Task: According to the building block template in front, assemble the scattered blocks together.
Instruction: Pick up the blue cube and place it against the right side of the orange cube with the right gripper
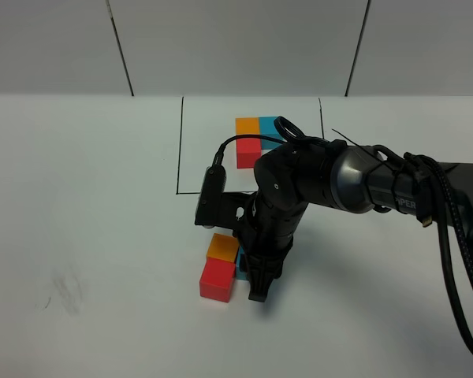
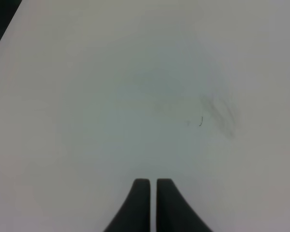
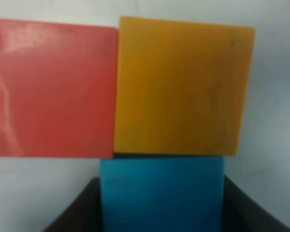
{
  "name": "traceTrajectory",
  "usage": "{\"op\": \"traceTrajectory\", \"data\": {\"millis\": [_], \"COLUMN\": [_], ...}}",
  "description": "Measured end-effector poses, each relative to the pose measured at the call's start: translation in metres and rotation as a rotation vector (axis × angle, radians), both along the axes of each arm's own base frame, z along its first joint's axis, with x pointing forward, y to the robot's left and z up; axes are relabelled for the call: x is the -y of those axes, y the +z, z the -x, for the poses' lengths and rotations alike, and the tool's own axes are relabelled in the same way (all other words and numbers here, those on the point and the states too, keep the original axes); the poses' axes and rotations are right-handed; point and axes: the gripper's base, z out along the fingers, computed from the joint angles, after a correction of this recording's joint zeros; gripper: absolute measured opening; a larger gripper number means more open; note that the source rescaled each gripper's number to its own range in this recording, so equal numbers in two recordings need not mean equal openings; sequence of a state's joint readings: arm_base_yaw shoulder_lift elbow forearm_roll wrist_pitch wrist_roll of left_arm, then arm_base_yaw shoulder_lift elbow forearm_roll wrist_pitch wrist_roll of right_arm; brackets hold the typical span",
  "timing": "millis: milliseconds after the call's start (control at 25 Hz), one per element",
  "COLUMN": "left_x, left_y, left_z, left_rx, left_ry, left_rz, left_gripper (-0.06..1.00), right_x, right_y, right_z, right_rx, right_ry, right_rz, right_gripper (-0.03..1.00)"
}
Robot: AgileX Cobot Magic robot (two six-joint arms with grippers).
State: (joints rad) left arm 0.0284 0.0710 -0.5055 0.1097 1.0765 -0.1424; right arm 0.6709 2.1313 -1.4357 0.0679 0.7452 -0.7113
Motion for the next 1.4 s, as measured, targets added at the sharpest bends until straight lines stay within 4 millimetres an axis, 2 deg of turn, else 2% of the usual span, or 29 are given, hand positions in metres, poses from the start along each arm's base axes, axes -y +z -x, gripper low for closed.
{"op": "traceTrajectory", "data": {"millis": [200,520,920,1160,1400], "left_x": [0.000,0.000,0.000,0.000,0.000], "left_y": [0.000,0.000,0.000,0.000,0.000], "left_z": [0.000,0.000,0.000,0.000,0.000], "left_rx": [0.000,0.000,0.000,0.000,0.000], "left_ry": [0.000,0.000,0.000,0.000,0.000], "left_rz": [0.000,0.000,0.000,0.000,0.000], "left_gripper": [0.00,0.00,0.00,0.00,0.00], "right_x": [0.000,0.000,0.005,0.010,0.025], "right_y": [0.000,-0.001,0.001,0.028,0.059], "right_z": [0.000,0.000,-0.001,-0.001,0.001], "right_rx": [-0.001,-0.002,0.012,0.078,0.110], "right_ry": [-0.001,-0.006,-0.013,-0.029,-0.070], "right_rz": [0.000,0.000,0.057,0.057,0.102], "right_gripper": [0.50,0.72,0.74,0.74,0.74]}}
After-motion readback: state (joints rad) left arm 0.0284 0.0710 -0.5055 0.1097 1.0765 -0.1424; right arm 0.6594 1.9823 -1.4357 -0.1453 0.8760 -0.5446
